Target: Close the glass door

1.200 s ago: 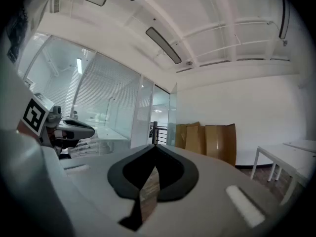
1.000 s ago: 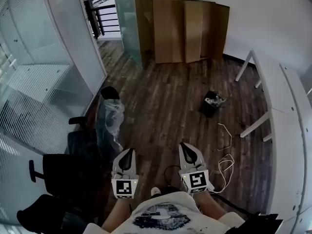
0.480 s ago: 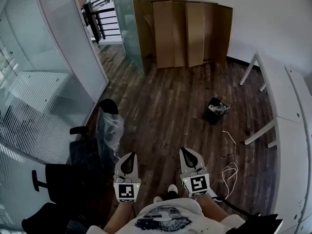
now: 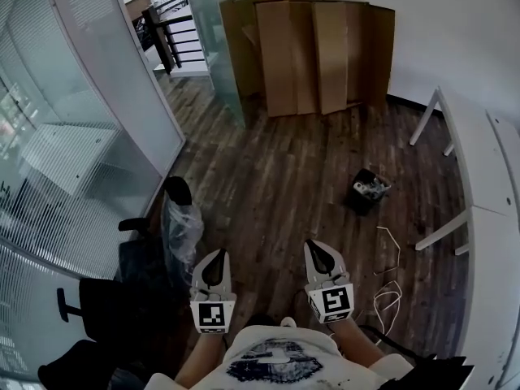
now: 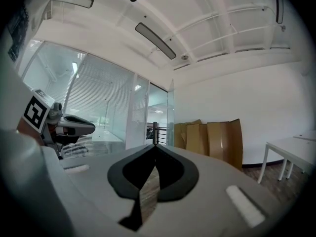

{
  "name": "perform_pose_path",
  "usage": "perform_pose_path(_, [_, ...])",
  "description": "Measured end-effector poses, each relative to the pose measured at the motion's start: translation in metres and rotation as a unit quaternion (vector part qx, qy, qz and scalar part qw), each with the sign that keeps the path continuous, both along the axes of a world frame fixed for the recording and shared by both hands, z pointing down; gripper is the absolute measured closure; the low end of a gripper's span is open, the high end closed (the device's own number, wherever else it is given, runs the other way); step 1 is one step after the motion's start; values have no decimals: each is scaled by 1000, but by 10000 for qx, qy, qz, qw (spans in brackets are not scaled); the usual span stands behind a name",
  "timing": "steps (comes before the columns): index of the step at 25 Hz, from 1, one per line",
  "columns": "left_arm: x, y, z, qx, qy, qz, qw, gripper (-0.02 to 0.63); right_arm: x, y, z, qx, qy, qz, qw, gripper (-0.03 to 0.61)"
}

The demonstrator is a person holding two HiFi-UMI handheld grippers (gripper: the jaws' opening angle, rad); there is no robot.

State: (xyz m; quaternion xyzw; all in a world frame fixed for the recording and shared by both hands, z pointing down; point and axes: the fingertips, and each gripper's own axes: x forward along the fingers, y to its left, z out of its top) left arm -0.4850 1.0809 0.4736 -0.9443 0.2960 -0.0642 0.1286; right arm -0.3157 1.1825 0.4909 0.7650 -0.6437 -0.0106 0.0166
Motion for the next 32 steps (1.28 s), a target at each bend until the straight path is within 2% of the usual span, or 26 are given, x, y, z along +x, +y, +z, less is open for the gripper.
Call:
perform_pose_path(8, [25,-35,4,105,4,-63,9999,614,36,-33,2,55,-62,35,10000,571])
perform_pose_path(13, [55,-76,5,-20,-16,64,10000,614,62,-74,16,-55,-63,99,9999,571])
perform_pose_path(19, [97,-175,31,-43,-60,111,9999,614,104,-161,31,-245,-102,198,9995,571])
perform_pose_path(22, [127,-227,27,-73,-123,241,9996,614,127,-213,33,-310,-160,240,9991,571])
perform_pose_path(25, [147,-286,31,-124,-143,186,9996,614,147,-273,33,-318,-156,197,9992,571])
perform_pose_path(29, [169,-350,35,-192,-237,114,9995,614,164,-340,25,-281,-160,93,9994,571])
perform_pose_path(32, [181,-385,38,-221,-152,120,9996,614,174,-376,24,-310,-161,71,9994,571])
